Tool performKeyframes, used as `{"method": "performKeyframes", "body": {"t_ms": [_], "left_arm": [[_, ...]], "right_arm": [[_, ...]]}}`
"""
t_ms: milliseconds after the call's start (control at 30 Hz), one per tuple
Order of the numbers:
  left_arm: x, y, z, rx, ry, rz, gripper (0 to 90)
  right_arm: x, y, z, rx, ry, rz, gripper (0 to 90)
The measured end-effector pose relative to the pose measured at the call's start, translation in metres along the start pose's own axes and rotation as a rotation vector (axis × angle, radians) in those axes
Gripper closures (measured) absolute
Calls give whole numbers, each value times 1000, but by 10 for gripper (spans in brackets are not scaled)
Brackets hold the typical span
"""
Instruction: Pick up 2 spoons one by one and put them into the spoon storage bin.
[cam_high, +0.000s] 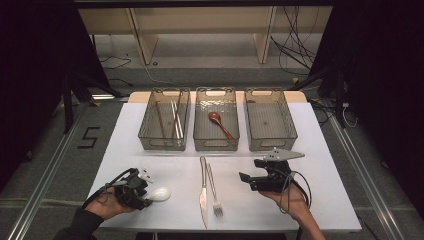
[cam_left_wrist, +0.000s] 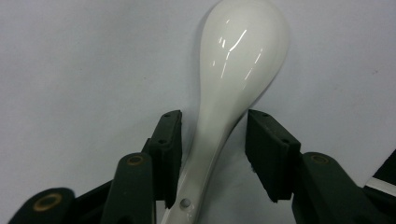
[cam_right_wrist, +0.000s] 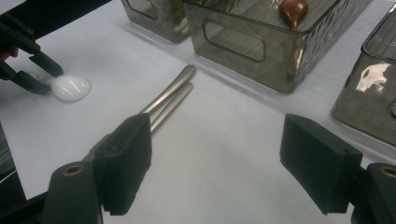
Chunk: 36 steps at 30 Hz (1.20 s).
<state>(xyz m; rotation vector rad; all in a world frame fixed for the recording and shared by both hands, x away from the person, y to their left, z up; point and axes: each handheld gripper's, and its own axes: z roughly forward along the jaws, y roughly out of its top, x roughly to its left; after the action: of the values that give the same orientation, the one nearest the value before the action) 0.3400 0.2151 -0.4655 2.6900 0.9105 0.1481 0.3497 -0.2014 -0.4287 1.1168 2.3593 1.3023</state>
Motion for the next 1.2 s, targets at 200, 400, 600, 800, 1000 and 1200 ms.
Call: {"method": "performKeyframes", "body": {"t_ms": [200,400,600,800,1000,1200], "left_arm": [[-2,4,0,21,-2,26,659],[-3,5,1,9,-8,13,711],[2,5,-8,-34,38,-33,793],[4,4,-8,-40,27,-49,843],[4,5,-5,-37,34,-46,844],[6,4,-6,-51,26,-53,853]], "right_arm": [[0,0,0,1,-3,-1,262],[0,0,1,3,-4,0,264],[-1,0,1,2,-5,1,264],[-1,0,1,3,-4,0,265],[-1,0,1,5,-4,1,266],[-3,0,1,3,-6,3,266]]}}
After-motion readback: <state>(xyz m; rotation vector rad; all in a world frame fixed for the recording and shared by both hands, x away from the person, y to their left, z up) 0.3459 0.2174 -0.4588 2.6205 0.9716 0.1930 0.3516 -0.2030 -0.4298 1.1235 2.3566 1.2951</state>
